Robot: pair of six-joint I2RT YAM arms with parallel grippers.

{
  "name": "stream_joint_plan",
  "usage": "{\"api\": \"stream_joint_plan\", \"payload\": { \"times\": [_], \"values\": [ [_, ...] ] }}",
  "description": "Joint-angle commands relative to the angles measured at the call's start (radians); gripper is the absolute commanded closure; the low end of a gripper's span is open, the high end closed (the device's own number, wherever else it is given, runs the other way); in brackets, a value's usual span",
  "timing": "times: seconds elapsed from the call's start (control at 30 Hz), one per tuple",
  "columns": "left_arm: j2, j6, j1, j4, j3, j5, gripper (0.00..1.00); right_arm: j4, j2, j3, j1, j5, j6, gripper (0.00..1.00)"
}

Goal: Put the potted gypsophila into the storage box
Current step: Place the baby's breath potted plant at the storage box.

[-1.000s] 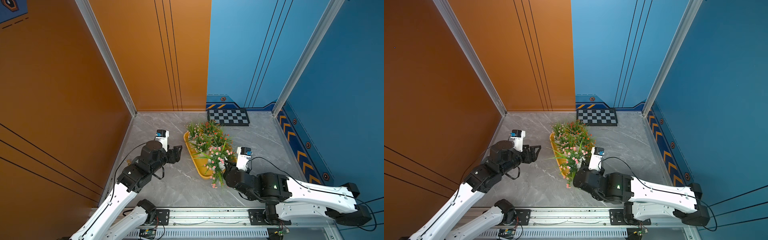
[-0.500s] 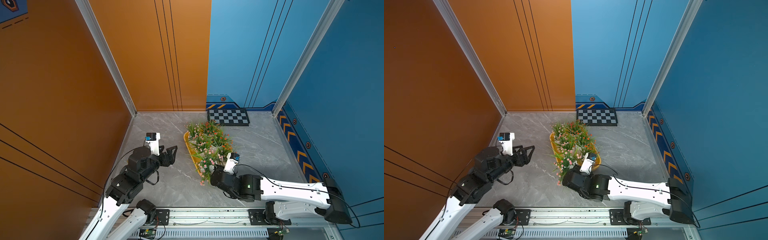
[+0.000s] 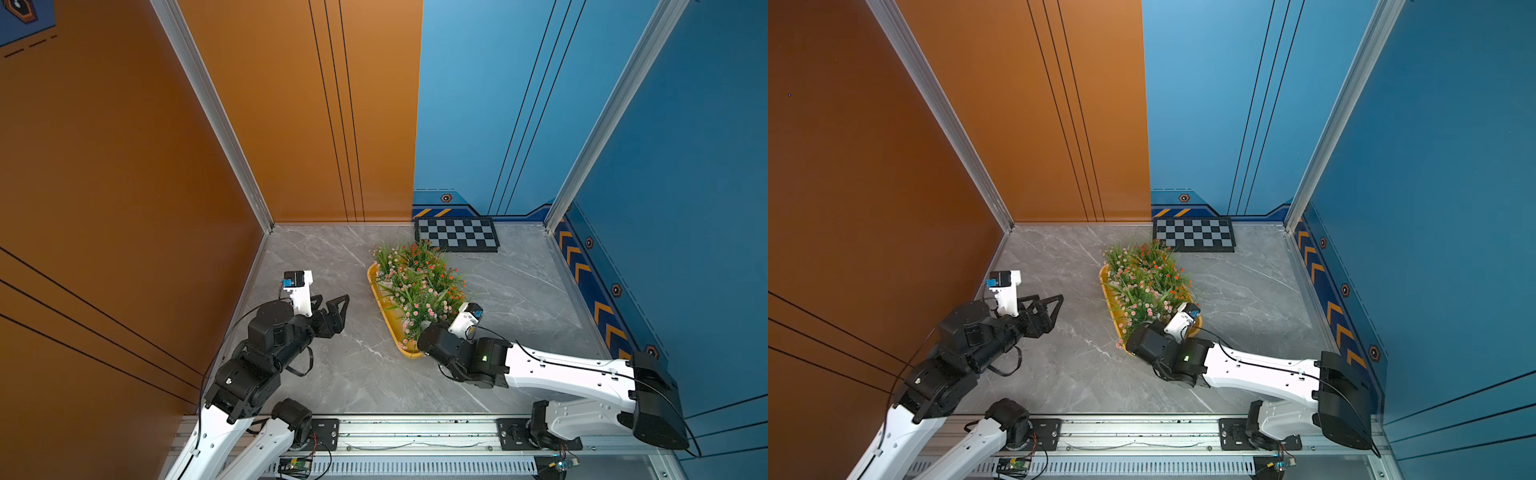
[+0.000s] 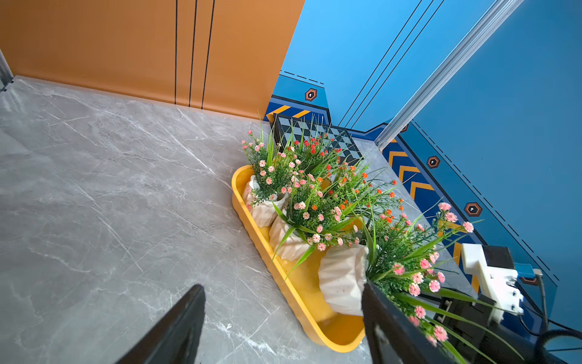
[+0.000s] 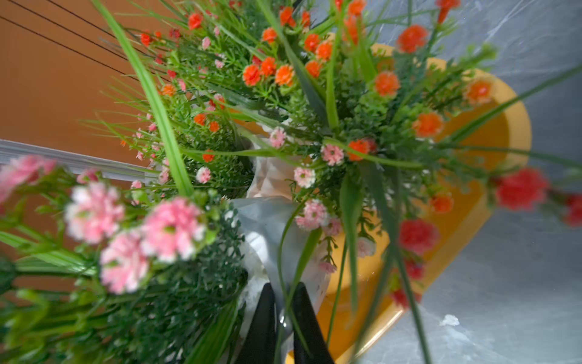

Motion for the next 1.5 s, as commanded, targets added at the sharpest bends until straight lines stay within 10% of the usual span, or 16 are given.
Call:
{"api": "stream_joint_plan", "payload": {
  "times": [0.0,0.7,1.2,1.47],
  "values": [
    [-0.002,-0.013,0.018,-0.014,-0.013,0.025,0.21,0.039,0.016,-0.003,-0.008,0.006,0.078,1.00],
    [-0.021,-0.024,0.053,-0.014,-0.036,0.043,0.21,0.029,0.106,0.005,-0.070,-0.111,0.114,0.99],
    [0.011,-0.015,0.114,-0.012,-0.022,0.068,0.20,0.005,0.054,0.018,-0.079,-0.086,0.024,0.61],
    [0.078,-0.026,0.173,0.012,-0.029,0.115,0.20,0.009,-0.012,0.138,-0.068,-0.089,-0.336,0.45]
  ]
}}
